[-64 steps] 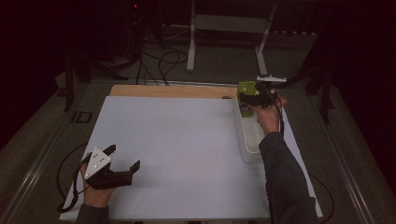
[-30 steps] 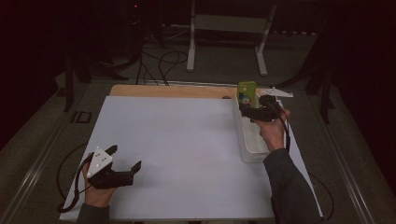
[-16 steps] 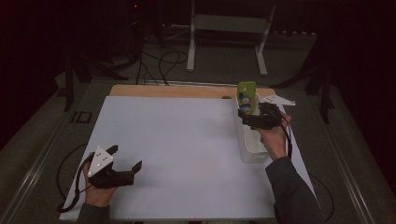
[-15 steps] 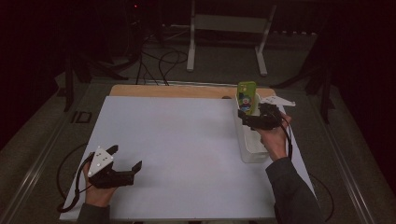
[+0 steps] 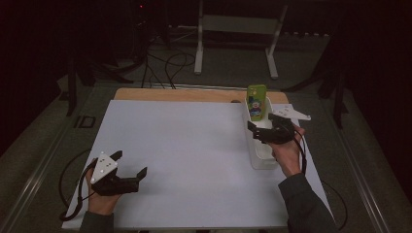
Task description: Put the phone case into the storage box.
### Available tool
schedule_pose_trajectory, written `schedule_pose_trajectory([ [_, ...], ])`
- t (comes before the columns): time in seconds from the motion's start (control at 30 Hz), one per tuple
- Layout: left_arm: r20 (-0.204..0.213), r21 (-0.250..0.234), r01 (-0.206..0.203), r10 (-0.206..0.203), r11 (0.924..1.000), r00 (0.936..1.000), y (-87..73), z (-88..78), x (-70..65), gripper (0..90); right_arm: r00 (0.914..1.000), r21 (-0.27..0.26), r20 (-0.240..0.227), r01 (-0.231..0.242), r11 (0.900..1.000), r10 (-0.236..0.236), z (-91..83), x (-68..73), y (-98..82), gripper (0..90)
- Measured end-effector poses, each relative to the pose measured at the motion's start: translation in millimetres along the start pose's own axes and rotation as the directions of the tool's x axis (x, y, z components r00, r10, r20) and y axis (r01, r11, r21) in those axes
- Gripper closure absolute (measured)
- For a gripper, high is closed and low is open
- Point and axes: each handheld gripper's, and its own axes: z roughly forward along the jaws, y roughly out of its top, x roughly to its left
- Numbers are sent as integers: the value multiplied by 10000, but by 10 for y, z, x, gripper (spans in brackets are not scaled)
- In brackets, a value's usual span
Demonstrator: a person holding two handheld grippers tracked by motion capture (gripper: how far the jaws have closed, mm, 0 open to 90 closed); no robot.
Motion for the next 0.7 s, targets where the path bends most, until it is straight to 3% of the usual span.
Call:
schedule_pose_trajectory([
  [0.2, 8, 28, -12, 12, 10000, 10000, -2, 5, 4, 0, 9996, -110, -28, 269, 9996, -270, -90, 70, -121, 97],
  [0.4, -6, 60, -59, 59, 10000, 10000, -3, 5, 10, 0, 9994, -314, -274, 225, 9993, -234, -166, 113, -184, 97],
  [0.7, 90, 43, -176, 176, 9998, 9998, -11, 2, 11, 0, 9954, -849, -698, 594, 9946, -654, -309, 231, -322, 97],
])
